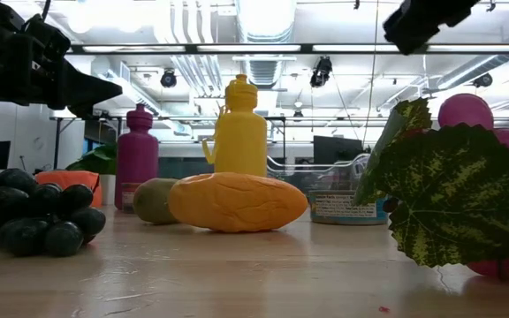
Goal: Pick & Place Food Item
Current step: Put the red grapes into the left transparent bin
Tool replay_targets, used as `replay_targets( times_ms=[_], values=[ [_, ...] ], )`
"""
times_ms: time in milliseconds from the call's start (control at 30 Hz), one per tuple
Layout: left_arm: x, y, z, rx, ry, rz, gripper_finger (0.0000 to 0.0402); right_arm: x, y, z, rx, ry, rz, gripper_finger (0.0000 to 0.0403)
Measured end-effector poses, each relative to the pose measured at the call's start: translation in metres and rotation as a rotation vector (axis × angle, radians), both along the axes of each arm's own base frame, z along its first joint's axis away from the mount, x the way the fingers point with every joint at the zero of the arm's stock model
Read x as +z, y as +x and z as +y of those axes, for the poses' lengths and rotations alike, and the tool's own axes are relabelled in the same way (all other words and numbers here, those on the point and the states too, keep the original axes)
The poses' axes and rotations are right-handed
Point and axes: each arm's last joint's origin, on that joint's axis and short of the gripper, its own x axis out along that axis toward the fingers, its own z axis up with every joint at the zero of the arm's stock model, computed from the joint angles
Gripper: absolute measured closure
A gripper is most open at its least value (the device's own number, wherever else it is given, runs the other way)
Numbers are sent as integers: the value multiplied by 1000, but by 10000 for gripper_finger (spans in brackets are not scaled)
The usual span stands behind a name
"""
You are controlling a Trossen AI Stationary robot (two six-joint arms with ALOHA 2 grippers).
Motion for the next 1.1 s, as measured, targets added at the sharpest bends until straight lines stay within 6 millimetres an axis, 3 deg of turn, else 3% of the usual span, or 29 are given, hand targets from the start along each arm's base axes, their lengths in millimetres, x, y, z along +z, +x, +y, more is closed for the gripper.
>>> replay_targets(
  times_ms=[100,467,1100],
  values=[
    [0,0,0,0,0,0,387,-5,8,4,80,14,16,365],
    [0,0,0,0,0,0,387,-28,28,8,61,48,140,365],
    [8,-1,-2,-50,0,-21,389,-41,42,14,101,143,192,365]
  ],
)
